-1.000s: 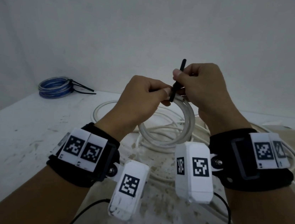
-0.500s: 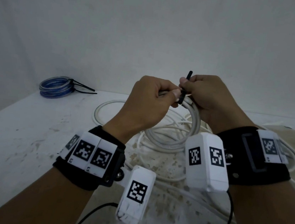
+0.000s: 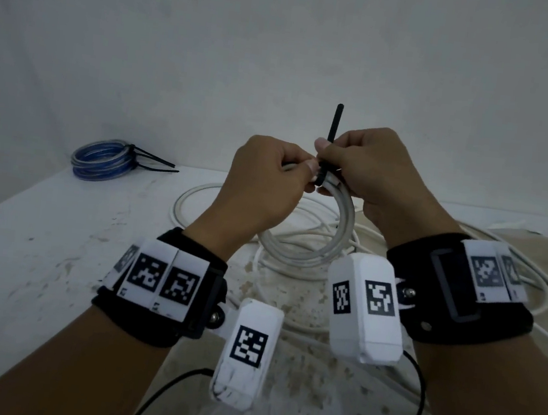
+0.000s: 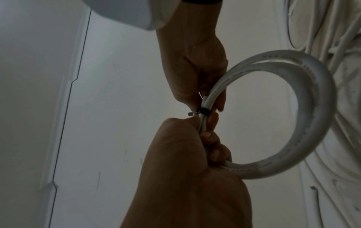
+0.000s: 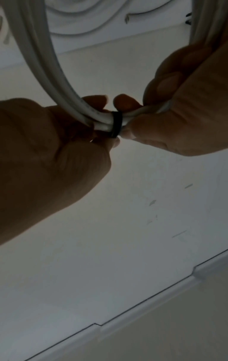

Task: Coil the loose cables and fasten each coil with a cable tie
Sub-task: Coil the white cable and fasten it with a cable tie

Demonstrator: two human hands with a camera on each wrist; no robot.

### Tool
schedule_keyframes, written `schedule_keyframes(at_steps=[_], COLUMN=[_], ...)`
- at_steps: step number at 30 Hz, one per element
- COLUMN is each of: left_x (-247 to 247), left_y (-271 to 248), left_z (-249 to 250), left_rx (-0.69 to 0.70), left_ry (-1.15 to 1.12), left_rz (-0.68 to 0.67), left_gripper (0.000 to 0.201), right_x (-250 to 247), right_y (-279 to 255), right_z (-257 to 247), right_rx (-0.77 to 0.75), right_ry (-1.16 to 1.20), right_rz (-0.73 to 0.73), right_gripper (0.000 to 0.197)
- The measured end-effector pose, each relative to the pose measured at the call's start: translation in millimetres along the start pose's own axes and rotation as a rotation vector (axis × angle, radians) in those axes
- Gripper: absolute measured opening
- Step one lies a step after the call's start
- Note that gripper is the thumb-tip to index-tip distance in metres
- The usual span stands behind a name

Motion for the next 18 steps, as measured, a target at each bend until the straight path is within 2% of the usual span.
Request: schedule_keyframes(at_steps=[4, 9, 13, 18], left_x=[0.7, -1.1, -0.2, 1.9], left_y=[0.1, 0.2, -0.5, -0.4], left_z=[1.3, 3.9, 7.0, 7.6], left_rx=[0.003, 0.03, 0.091, 0.131], left_ry=[0.028, -0.004, -0.038, -0.047], left_rz=[0.011, 0.016, 0.002, -0.002], left_gripper=[0.02, 0.02, 0.021, 0.022], right_x=[0.6, -0.7, -4.1, -4.5], right_y=[0.3, -1.2, -3.0, -5.8], right_z=[-5.3, -10.0, -7.1, -1.3], right_rx=[-0.101, -0.126, -0.034, 0.157], right_ry=[-0.171, -0.222, -0.142, -0.02], right_rz=[0.076, 0.096, 0.029, -0.045], right_gripper=[0.028, 0.027, 0.03, 0.027])
Point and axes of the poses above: each hand's wrist, its own y-axis towards the middle knuckle, its own x-axis out of the palm, z = x × y, the point moved 5 cm from there along y, towards the middle knuckle, and after that the axes turned 5 degrees about z, right-handed, at the moved point
